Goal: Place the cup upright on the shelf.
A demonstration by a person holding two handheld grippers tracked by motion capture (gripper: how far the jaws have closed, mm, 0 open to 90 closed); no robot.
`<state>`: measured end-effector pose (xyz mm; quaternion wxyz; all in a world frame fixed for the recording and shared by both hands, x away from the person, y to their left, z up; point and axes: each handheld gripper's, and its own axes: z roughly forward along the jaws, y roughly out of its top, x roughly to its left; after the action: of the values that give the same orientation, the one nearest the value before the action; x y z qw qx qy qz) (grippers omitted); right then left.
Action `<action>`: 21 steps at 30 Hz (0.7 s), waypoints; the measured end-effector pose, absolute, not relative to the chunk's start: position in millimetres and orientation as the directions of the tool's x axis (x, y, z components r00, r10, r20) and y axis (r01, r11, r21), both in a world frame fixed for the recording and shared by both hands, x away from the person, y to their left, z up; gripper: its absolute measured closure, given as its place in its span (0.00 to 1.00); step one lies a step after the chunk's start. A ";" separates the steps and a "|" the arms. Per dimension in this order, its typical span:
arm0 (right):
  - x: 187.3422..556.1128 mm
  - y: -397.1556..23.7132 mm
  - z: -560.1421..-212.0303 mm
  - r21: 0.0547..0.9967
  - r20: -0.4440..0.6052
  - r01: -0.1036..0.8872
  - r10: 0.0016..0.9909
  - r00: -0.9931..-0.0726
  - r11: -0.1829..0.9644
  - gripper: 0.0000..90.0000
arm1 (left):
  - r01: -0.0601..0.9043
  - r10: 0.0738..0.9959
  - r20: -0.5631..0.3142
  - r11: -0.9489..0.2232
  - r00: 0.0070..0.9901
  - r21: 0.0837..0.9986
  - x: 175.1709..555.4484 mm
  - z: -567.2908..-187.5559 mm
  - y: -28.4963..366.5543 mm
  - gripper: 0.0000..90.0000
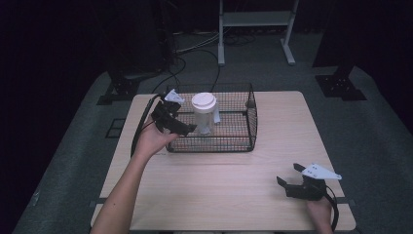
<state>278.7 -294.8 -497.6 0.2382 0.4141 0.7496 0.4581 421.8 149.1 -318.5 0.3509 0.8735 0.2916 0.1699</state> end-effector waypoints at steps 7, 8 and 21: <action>278.7 -294.2 -497.7 0.882 0.017 0.404 0.842 -0.540 0.241 0.14 | 0.388 0.625 0.087 -0.582 0.776 0.715 415.2 -318.0 154.7 0.02; 278.7 -294.2 -497.7 0.882 0.017 0.405 0.842 -0.539 0.242 0.14 | 0.385 0.624 0.087 -0.580 0.777 0.718 414.7 -318.2 155.4 0.02; 278.8 -293.8 -497.8 0.880 0.010 0.405 0.845 -0.535 0.247 0.14 | 0.370 0.607 0.071 -0.569 0.792 0.734 401.4 -328.5 154.4 0.02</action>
<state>278.8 -293.8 -497.8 0.2435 0.4160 0.7510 0.4513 401.4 154.4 -328.5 0.3701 0.8712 0.2802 0.1599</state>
